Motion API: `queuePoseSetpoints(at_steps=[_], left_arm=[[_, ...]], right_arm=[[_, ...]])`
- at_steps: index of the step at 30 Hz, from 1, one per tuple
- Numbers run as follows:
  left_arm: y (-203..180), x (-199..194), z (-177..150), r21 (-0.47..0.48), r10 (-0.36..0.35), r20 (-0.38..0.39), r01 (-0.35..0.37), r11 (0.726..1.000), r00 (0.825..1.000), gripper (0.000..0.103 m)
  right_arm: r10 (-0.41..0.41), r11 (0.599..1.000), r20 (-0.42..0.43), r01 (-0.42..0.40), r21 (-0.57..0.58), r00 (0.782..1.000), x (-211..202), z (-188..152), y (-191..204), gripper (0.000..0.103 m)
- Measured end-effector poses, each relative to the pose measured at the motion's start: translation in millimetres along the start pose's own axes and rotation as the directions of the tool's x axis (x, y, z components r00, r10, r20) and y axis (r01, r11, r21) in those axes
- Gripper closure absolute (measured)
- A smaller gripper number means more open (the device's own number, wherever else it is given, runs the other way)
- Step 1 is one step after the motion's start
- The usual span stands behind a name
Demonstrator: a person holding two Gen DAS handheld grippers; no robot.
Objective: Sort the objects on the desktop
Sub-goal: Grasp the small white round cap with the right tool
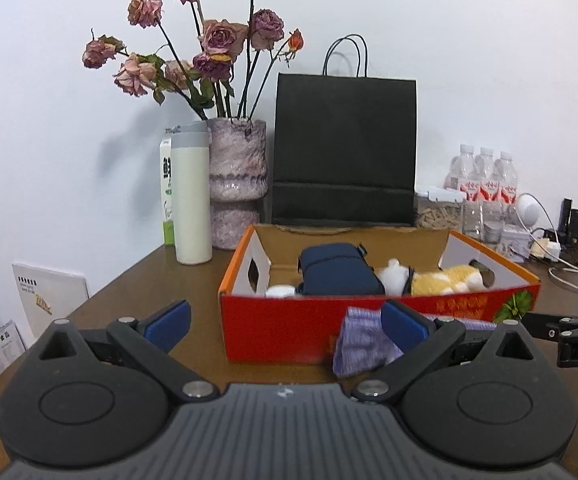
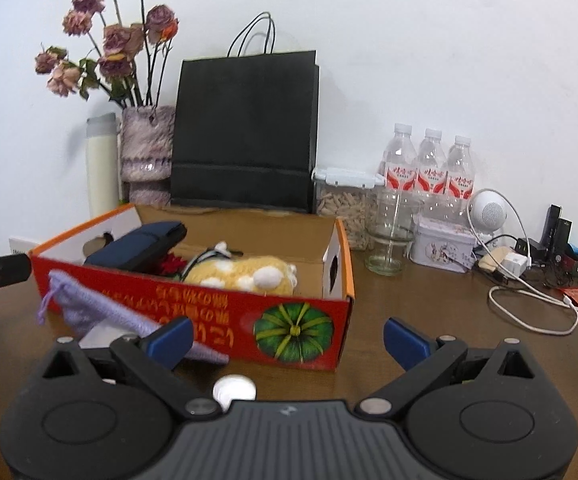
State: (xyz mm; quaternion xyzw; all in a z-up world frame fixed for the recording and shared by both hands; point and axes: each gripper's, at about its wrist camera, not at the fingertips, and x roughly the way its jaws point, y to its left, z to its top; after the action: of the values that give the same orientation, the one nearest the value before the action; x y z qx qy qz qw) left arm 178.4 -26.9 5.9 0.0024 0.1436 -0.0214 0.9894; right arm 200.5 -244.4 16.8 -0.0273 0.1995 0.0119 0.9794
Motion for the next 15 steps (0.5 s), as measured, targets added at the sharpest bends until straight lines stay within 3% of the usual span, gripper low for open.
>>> queuePoseSetpoints(at_steps=[11, 15], left_arm=[[-4, -13, -18, 0.024, -0.057, -0.102, 0.059, 0.998, 0.993, 0.0], [-7, -15, -21, 0.04, -0.058, -0.111, 0.062, 0.997, 0.992, 0.0]], right_arm=[[0.08, 0.995, -0.091, -0.084, -0.047, 0.993, -15, -19, 11, 0.001], [0.13, 0.988, -0.129, -0.139, -0.069, 0.983, -14, -22, 20, 0.007]])
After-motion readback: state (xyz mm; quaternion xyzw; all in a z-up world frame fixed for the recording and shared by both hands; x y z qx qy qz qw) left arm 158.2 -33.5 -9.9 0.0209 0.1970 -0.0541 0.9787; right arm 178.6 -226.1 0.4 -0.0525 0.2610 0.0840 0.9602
